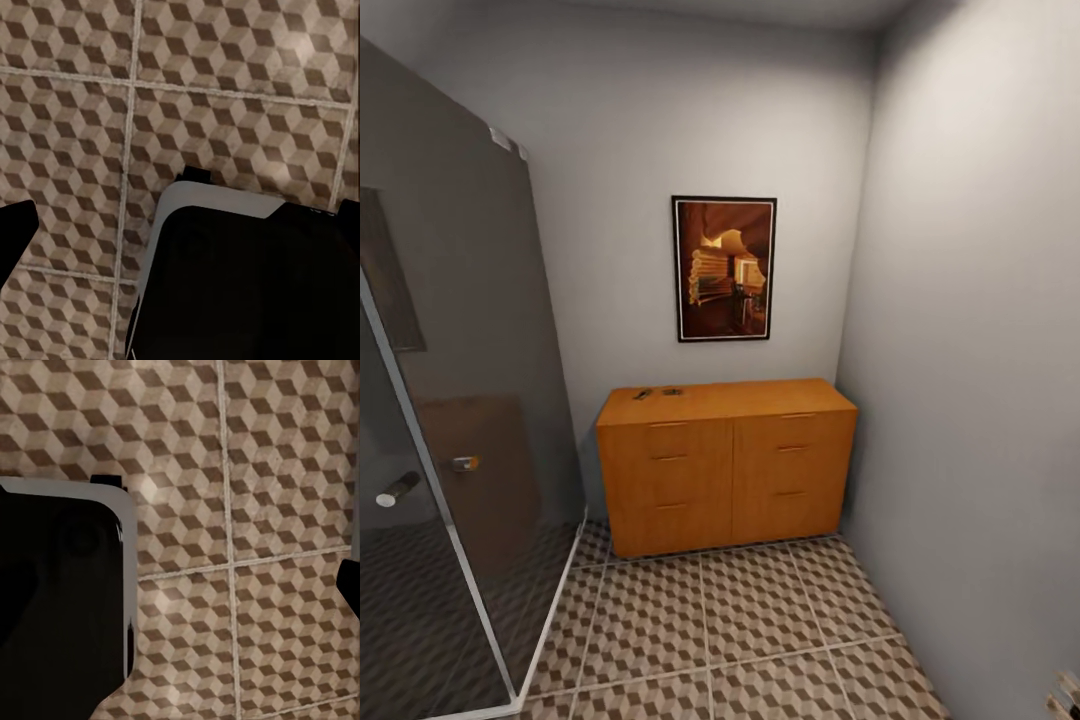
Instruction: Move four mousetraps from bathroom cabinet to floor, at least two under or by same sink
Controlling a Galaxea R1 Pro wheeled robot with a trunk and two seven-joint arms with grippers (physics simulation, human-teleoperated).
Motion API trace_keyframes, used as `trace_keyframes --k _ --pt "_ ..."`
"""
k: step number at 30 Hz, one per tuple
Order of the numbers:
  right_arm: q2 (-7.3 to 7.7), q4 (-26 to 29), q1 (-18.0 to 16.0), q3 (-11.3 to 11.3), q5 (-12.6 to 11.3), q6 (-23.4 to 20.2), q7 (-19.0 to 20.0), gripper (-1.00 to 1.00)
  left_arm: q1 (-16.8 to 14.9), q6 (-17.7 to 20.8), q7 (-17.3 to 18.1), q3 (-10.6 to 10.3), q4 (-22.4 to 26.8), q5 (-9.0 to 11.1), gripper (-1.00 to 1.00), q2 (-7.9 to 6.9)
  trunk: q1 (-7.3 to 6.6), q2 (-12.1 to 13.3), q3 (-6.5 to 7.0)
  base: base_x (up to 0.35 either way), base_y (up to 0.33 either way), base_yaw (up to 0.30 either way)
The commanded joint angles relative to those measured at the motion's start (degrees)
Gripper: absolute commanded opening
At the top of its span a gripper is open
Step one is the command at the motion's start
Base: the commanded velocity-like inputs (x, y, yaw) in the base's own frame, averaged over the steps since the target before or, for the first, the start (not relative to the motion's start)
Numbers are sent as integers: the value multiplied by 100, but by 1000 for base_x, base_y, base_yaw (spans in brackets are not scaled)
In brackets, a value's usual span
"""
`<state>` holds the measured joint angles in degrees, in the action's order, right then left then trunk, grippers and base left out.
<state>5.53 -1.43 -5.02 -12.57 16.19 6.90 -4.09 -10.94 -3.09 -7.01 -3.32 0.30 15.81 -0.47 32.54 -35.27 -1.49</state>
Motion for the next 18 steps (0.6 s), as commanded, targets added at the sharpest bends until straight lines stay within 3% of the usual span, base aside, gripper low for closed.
trace_keyframes --k 1,12,18 --pt "1 -15 -8 -53 52 28 -22 100 -5 -16 -11 -37 -3 45 100 1 5 -8 -11 322 0 0" --pt "1 -15 -8 -61 30 31 -22 100 -5 -22 -11 -37 -3 45 100 3 5 -8 -11 322 0 3" --pt "1 -15 -8 -50 39 31 -19 100 -5 -21 -11 -37 -3 45 100 3 5 -8 -11 322 0 89"
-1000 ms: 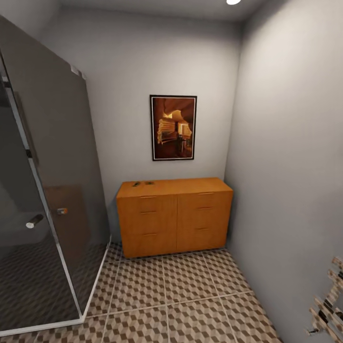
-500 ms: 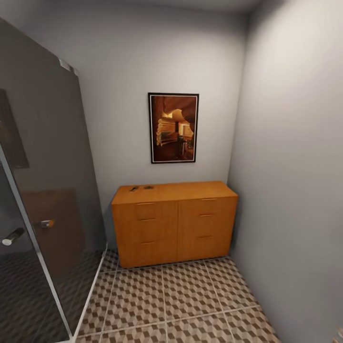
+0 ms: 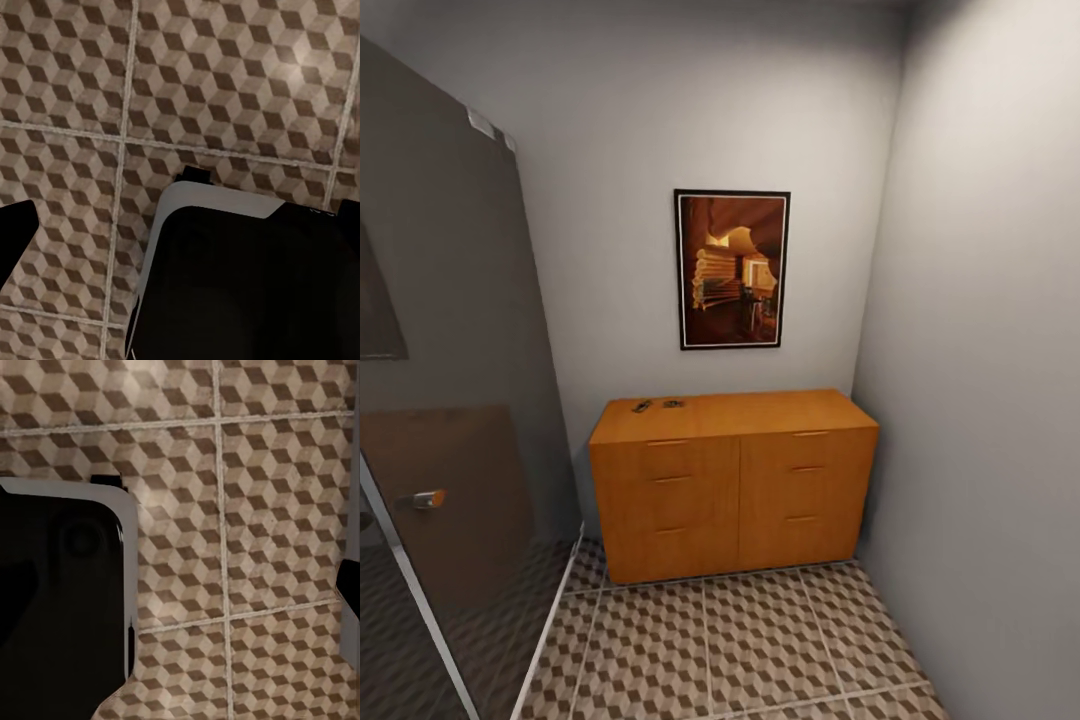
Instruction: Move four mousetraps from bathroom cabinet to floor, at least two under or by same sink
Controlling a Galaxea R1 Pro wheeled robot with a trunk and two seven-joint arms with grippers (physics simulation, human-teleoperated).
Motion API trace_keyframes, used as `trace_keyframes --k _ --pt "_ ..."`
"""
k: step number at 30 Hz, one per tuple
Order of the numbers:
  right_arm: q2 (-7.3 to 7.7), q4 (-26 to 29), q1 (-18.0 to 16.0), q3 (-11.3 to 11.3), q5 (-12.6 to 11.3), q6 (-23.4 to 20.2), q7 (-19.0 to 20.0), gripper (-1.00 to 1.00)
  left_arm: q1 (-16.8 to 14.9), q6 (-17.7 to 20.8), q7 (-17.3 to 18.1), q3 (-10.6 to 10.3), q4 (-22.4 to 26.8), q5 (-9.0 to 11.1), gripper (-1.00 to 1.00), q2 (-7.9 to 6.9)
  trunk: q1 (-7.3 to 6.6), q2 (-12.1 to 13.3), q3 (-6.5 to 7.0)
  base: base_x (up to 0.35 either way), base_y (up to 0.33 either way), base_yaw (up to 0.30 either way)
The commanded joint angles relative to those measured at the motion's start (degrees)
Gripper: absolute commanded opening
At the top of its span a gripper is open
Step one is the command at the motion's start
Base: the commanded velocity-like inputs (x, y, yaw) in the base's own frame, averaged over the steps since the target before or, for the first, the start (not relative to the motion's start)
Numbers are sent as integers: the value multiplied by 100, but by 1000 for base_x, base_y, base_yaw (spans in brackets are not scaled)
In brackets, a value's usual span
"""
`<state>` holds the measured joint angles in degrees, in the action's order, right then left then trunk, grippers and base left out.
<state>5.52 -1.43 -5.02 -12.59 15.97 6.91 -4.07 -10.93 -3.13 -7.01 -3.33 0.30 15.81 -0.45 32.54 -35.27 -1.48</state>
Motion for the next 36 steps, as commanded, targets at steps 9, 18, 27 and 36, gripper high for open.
trace_keyframes --k 9,18,27,36 --pt "1 -15 -8 -36 78 29 -16 100 -6 -18 -11 -37 -4 43 100 1 5 -8 -11 321 0 42" --pt "1 -15 -8 -33 83 30 -15 100 -6 -13 -11 -37 -4 42 100 1 5 -8 -11 319 0 7" --pt "1 -15 -8 -38 90 30 -15 100 -6 -15 -11 -37 -4 38 100 1 5 -8 -11 308 0 1" --pt "1 -15 -8 -41 90 30 -15 100 -6 -30 -11 -37 -4 38 100 1 5 -8 -11 108 0 0"
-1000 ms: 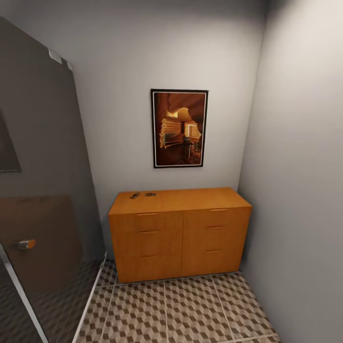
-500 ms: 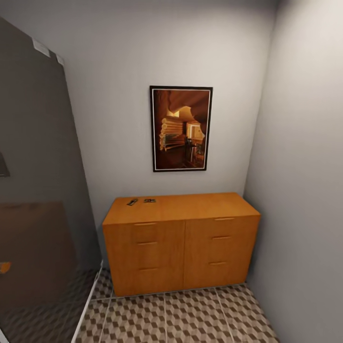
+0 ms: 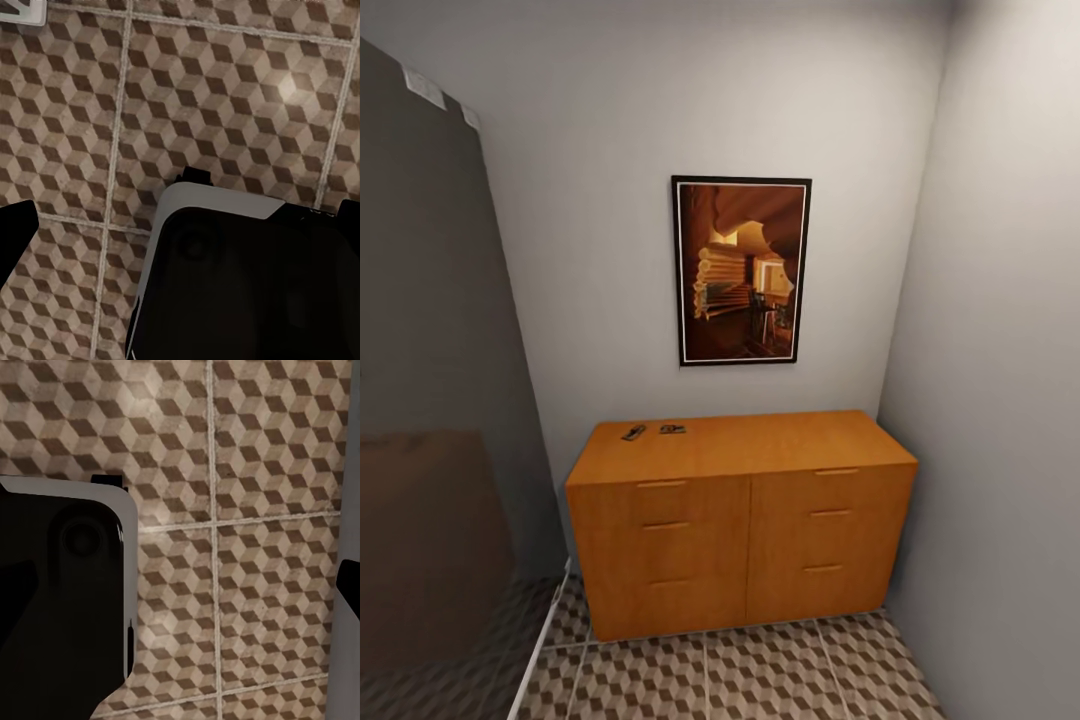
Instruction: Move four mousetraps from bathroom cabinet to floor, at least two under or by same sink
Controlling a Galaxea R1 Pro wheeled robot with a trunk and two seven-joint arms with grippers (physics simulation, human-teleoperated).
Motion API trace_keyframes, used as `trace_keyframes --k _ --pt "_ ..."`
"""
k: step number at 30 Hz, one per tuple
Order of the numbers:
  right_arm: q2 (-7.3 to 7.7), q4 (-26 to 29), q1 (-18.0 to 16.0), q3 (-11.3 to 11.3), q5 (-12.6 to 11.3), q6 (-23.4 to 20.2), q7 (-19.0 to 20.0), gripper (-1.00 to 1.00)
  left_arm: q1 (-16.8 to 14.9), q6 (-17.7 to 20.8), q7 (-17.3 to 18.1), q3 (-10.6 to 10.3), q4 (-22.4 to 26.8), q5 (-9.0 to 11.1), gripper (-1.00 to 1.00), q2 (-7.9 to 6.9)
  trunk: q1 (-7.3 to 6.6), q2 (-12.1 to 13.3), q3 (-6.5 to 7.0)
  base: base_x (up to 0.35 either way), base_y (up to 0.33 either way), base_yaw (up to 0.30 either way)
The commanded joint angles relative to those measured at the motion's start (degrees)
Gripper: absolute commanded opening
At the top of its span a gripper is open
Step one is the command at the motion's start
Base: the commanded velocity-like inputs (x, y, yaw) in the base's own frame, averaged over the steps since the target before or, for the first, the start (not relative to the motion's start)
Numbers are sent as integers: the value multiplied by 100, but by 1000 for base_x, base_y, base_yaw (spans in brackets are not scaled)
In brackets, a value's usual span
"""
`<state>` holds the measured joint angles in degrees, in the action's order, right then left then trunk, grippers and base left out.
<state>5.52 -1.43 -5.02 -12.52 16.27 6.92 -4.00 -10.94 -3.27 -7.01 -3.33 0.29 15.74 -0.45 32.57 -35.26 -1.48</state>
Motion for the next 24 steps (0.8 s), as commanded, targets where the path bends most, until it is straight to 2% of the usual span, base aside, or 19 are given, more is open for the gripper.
trace_keyframes --k 1,16,24 --pt "1 -15 -8 -48 60 29 -22 100 -5 -22 -11 -37 -3 45 100 1 2 -9 -11 34 0 0" --pt "1 -15 -8 -49 59 29 -28 100 -5 -55 -13 -37 -2 52 100 -8 2 -9 -11 17 0 0" --pt "1 -15 -8 -49 60 29 -26 100 -5 -51 -11 -35 -3 52 100 -14 2 -9 -11 209 0 0"
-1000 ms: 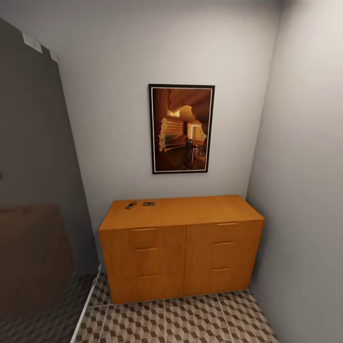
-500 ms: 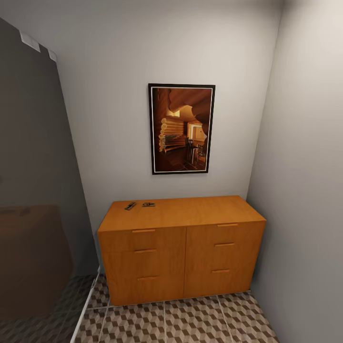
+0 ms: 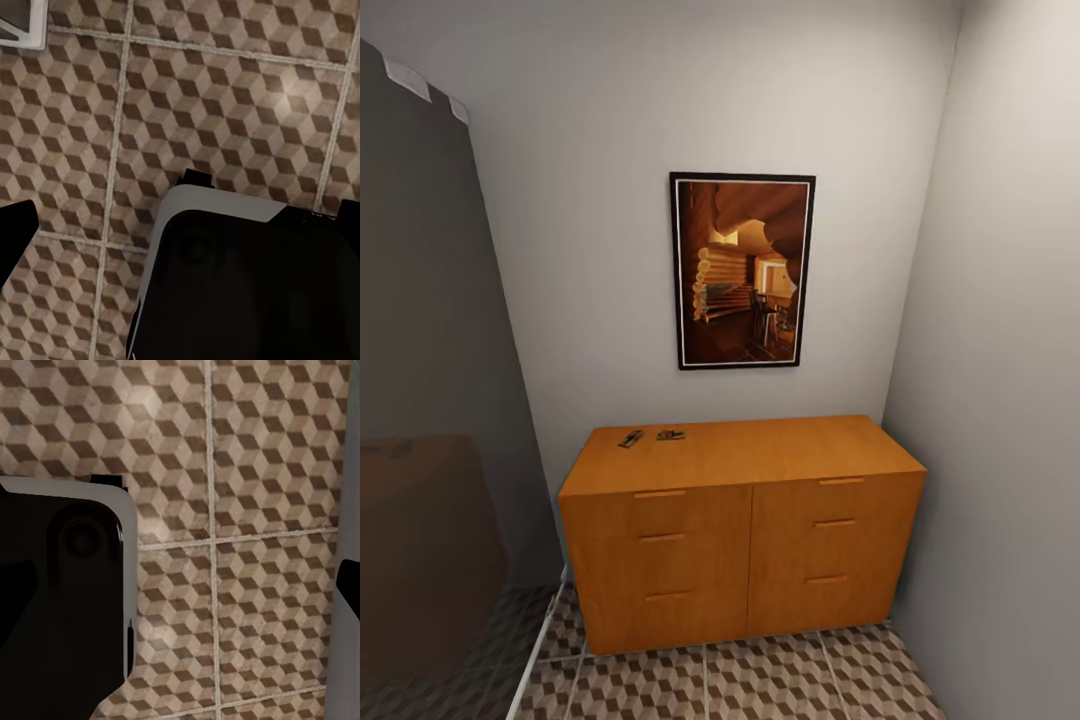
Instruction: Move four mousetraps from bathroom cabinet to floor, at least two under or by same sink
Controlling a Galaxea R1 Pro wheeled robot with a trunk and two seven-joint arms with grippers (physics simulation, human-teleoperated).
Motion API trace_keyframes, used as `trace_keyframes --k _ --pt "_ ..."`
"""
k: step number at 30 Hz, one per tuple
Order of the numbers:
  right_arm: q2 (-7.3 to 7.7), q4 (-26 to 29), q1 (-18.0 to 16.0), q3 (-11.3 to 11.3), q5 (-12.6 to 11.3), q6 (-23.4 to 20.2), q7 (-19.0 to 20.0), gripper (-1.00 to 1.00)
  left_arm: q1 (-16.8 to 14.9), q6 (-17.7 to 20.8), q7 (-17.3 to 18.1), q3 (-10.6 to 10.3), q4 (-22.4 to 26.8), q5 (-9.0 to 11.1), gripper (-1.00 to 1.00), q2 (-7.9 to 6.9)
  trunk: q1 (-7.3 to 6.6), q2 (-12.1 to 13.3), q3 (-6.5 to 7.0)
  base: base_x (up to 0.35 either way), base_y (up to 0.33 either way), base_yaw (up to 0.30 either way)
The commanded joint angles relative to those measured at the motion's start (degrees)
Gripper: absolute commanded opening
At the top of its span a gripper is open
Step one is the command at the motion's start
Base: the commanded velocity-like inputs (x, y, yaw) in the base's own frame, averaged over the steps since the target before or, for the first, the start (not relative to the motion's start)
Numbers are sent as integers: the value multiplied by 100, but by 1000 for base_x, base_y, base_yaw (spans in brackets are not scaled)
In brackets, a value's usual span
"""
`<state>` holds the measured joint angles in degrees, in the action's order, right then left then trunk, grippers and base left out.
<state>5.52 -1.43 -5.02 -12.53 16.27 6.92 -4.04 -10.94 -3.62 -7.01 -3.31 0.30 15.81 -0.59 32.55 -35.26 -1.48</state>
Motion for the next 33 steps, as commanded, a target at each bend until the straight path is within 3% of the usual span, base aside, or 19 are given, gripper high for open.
trace_keyframes --k 1,33 --pt "1 -15 -8 -48 59 29 -23 100 -5 -16 -11 -37 -3 45 100 0 4 -9 -11 139 0 0" --pt "1 -15 -8 -48 61 29 -20 100 -5 -8 -11 -35 -3 45 100 -2 4 -9 -11 10 0 0"
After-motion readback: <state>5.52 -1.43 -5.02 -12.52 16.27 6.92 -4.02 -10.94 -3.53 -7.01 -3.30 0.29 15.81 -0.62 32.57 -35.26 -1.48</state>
